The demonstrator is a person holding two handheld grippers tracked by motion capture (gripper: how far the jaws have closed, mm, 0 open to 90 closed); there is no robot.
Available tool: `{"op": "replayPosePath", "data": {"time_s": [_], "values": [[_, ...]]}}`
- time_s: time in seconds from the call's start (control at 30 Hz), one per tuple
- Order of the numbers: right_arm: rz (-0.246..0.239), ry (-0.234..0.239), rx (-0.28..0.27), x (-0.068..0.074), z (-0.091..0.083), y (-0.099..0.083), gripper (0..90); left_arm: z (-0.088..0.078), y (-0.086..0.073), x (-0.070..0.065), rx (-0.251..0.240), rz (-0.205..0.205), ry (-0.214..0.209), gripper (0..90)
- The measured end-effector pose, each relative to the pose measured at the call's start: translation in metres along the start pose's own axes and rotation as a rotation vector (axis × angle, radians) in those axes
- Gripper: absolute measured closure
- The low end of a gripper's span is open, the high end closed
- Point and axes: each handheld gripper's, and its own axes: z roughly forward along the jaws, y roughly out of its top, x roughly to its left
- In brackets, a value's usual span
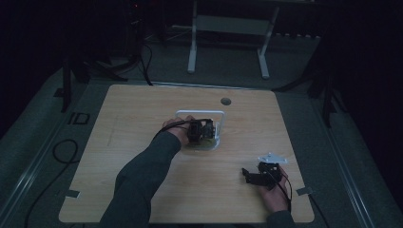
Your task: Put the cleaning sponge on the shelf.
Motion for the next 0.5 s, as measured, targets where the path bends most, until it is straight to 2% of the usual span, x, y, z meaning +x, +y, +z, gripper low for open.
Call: {"op": "replayPosePath", "data": {"time_s": [0.17,0.23,0.37,0.5], "values": [[0.0,0.0,0.0,0.0,0.0,0.0,11.8,0.002,0.0,0.0,0.018,-0.008,0.031,68.6],[0.0,0.0,0.0,0.0,0.0,0.0,11.8,0.001,0.0,0.0,0.019,-0.016,0.041,64.8],[0.0,0.0,0.0,0.0,0.0,0.0,11.8,-0.003,0.0,0.0,0.016,-0.035,0.046,59.3],[0.001,0.0,0.0,0.0,0.0,0.0,11.8,-0.01,-0.004,-0.001,-0.001,-0.032,0.039,56.5]]}}
